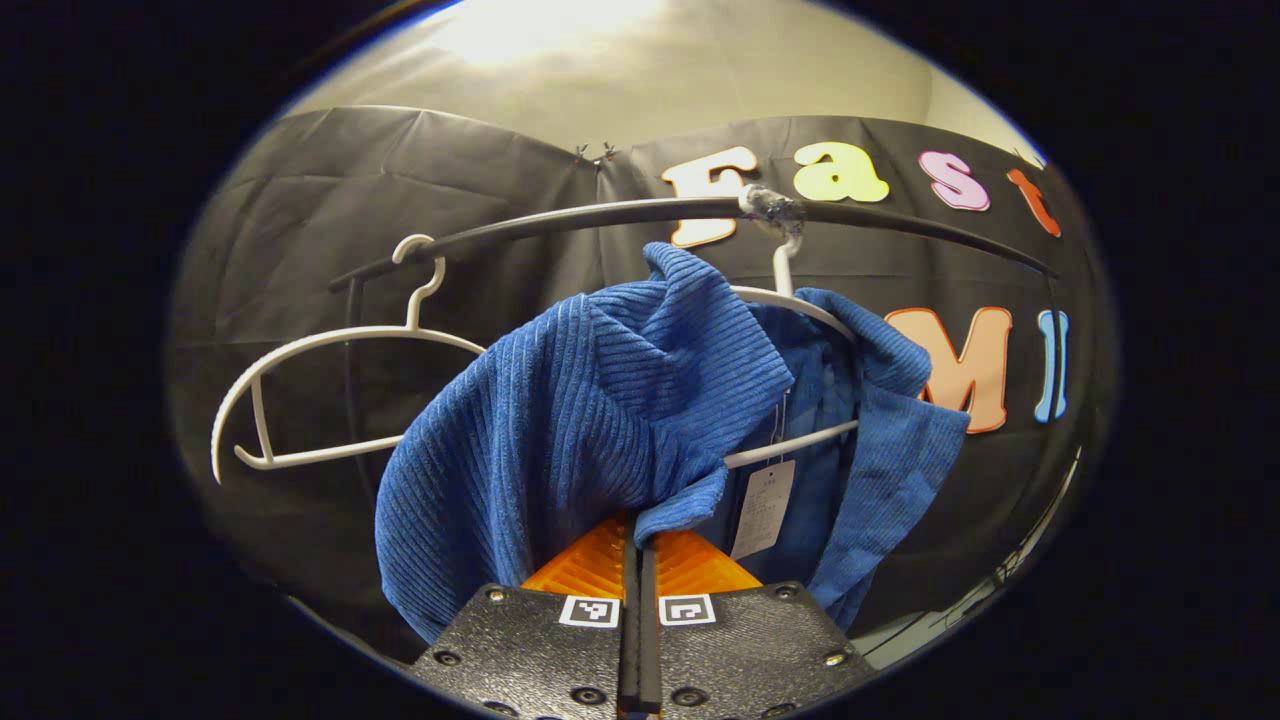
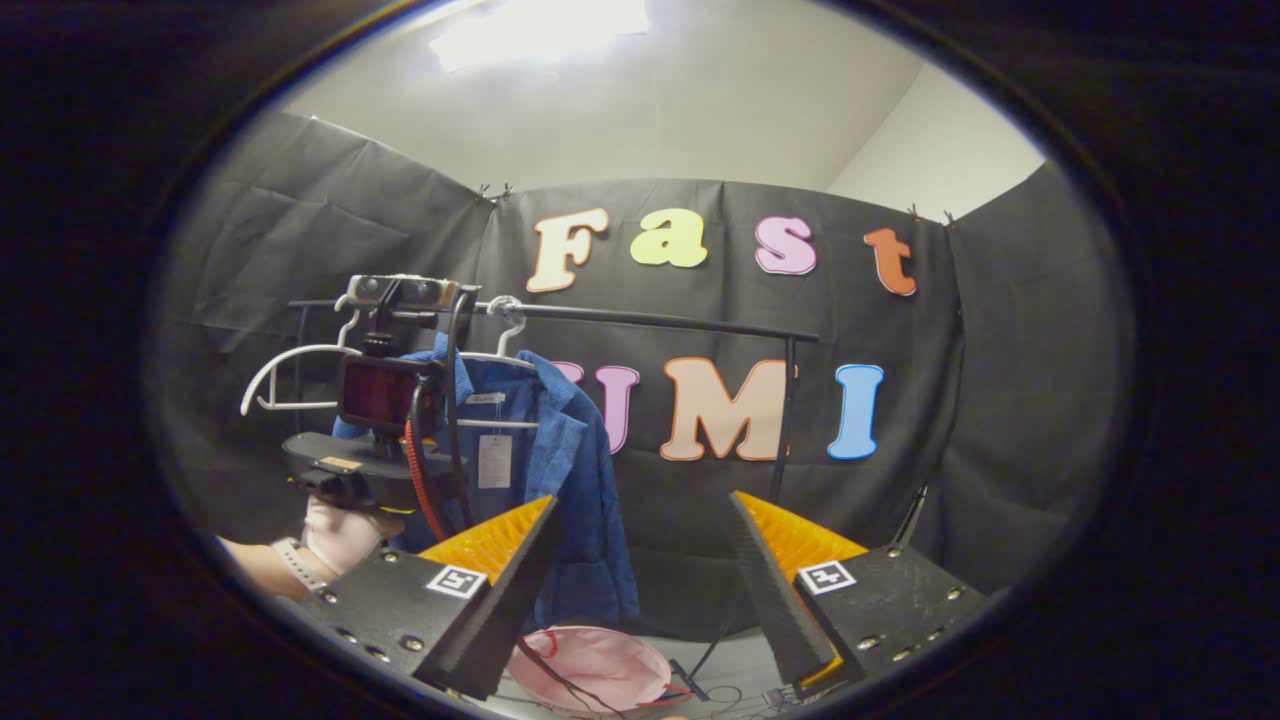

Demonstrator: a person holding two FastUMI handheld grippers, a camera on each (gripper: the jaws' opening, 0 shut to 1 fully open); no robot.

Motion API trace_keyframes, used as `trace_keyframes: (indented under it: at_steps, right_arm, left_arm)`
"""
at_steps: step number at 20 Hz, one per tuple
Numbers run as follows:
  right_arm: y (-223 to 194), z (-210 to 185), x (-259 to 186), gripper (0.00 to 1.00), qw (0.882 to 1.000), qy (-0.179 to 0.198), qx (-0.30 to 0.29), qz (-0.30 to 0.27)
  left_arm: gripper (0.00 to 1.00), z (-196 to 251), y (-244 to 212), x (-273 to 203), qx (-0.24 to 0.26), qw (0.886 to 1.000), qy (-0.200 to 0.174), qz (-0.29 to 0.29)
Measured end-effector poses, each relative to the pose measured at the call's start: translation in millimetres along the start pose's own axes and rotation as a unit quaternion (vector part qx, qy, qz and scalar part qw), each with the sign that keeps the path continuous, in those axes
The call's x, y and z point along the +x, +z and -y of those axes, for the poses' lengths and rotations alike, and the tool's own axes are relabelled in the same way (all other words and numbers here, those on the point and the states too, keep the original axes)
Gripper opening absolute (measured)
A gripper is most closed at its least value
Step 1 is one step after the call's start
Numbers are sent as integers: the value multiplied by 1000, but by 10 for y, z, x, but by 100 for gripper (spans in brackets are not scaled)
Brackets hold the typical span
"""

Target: Grasp the clothes on the hanger with both hands and then place them into the laundry hamper below.

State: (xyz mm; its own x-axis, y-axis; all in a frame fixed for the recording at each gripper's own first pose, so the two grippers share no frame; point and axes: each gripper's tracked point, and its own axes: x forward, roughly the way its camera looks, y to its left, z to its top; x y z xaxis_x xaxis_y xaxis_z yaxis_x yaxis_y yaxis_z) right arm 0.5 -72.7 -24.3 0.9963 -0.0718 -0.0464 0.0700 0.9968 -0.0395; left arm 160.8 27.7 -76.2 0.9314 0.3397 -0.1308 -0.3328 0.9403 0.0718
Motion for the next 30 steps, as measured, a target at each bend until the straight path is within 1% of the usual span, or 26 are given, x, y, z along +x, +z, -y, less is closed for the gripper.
trace_keyframes:
  at_steps: [4, 5, 8, 11, 17, 23, 24, 26, 27, 30]
  right_arm:
    - [-14, -86, 111, 98, 1000, 12, 3, -1]
    - [-17, -114, 151, 96, 1000, 15, 7, -1]
    - [-27, -253, 314, 98, 999, 30, 23, -6]
    - [-30, -390, 494, 96, 998, 47, 33, -9]
    - [-66, -602, 962, 98, 997, 75, 25, -12]
    - [-198, -855, 1463, 96, 994, 91, 35, -43]
    - [-214, -911, 1546, 98, 994, 93, 38, -48]
    - [-253, -997, 1711, 96, 993, 91, 42, -58]
    - [-271, -1039, 1810, 99, 993, 91, 45, -64]
    - [-357, -1176, 2046, 96, 991, 88, 53, -80]
  left_arm:
    - [0, -95, 141, -214, 0, 1000, -29, 13]
    - [0, -128, 186, -264, -1, 999, -36, 16]
    - [0, -216, 312, -388, -12, 998, -61, 23]
    - [0, -329, 385, -467, -16, 997, -73, 23]
    - [0, -532, 645, -567, -19, 996, -75, 37]
    - [2, -667, 812, -620, -31, 995, -79, 44]
    - [0, -716, 866, -637, -32, 995, -76, 49]
    - [2, -884, 1068, -663, -25, 995, -55, 80]
    - [0, -947, 1154, -646, -20, 994, -48, 94]
    - [0, -1004, 1072, -608, -23, 995, -45, 85]
